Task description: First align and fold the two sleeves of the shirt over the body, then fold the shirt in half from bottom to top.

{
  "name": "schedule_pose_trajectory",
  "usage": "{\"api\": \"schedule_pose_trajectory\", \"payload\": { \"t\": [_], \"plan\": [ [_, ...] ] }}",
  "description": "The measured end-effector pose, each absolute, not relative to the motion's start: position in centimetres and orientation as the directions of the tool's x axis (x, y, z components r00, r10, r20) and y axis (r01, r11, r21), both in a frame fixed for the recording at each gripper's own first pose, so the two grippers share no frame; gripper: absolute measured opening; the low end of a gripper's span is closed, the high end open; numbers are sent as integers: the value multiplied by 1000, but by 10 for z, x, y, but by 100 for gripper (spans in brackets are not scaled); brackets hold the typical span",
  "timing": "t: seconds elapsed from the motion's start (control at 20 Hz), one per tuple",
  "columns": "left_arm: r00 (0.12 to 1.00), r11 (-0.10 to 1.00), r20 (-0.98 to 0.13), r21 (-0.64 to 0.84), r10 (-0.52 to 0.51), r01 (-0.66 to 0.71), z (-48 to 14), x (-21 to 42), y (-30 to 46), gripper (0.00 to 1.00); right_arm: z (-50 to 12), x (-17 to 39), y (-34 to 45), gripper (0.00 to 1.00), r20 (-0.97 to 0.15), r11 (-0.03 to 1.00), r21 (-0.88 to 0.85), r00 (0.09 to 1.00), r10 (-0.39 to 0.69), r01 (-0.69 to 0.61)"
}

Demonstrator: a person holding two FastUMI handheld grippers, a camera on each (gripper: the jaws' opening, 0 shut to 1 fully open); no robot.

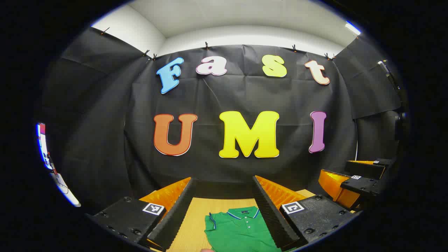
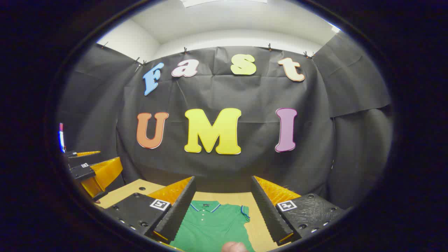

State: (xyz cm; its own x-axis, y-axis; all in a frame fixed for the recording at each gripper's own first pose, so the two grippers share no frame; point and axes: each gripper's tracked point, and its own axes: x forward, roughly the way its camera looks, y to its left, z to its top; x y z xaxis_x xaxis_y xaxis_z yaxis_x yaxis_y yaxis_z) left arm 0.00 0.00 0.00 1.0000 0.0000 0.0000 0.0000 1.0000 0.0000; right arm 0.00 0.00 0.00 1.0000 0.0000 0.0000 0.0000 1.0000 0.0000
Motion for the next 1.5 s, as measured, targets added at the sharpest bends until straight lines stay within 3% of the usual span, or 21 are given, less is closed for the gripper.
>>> {"api": "schedule_pose_trajectory", "payload": {
  "t": [0.5, 0.85, 1.1, 1.5],
  "plan": [
    [1000, 1000, -12, 20, -4, 4, -9, 22, -9, 100, -13, 24, -10, 95, -36, 1000, -22, 999, 16, -17],
    [996, 996, -3, 15, 90, -90, 5, 47, 9, 100, -85, 93, -59, 96, -230, 999, -6, 972, 40, -43],
    [987, 986, -22, 53, 159, -158, 1, 61, 14, 100, -172, 154, -98, 95, -410, 998, -23, 911, 42, -56],
    [979, 979, -58, 66, 195, -191, -13, 75, 3, 100, -283, 212, -126, 95, -583, 991, -68, 811, 51, -111]
  ]
}}
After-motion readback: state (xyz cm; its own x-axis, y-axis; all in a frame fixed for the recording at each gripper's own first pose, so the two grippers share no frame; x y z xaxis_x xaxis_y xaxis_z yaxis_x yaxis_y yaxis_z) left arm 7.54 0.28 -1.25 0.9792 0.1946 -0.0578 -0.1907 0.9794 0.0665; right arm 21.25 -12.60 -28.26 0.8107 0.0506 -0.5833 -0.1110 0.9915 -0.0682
